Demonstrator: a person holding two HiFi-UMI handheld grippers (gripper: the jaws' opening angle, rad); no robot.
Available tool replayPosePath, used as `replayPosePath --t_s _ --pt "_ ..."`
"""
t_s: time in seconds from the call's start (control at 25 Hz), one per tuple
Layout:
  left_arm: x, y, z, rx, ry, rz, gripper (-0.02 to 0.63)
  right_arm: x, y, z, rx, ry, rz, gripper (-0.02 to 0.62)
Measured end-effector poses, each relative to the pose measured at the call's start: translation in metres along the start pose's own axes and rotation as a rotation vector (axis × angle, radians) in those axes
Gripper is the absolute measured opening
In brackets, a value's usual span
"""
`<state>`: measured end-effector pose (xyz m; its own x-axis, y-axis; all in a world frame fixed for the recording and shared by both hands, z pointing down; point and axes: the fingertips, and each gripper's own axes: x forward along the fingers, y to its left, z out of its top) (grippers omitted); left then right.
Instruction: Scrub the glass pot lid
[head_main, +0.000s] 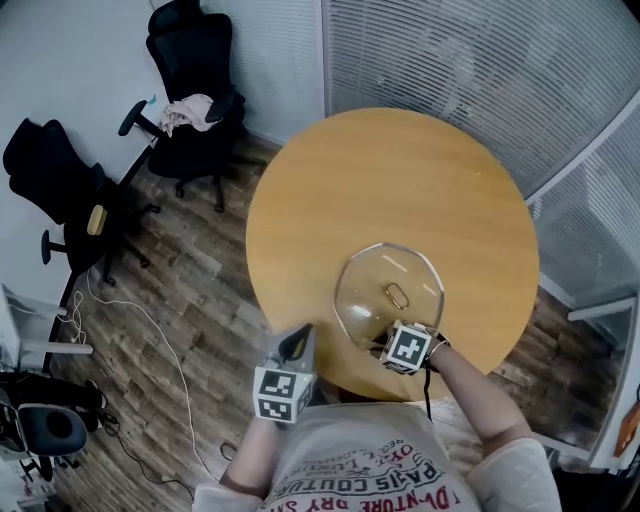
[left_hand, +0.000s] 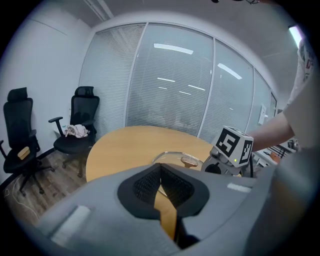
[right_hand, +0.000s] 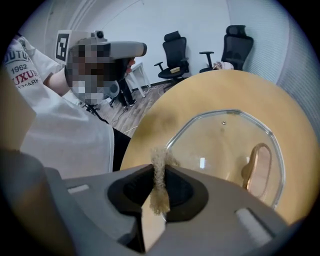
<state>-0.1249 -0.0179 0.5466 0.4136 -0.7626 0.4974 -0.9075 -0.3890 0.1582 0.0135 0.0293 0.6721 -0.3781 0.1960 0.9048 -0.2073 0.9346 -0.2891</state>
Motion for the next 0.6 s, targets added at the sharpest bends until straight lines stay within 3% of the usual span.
replayPosePath --t_s 0.28,0.44,0.6 --pt "0.012 0.004 0.036 0.080 -0.022 -0.098 0.008 -0.039 -0.013 0.034 0.155 -0.192 -0.169 0.064" --pt "0.021 0.005 0.057 0.132 -0.030 -0.168 0.008 -0.076 -0.026 0.058 0.229 -0.357 -0.336 0.063" --pt "0.027 -0.006 0.080 0.182 -0.047 -0.250 0.008 -0.114 -0.035 0.060 0.371 -0.538 -0.488 0.061"
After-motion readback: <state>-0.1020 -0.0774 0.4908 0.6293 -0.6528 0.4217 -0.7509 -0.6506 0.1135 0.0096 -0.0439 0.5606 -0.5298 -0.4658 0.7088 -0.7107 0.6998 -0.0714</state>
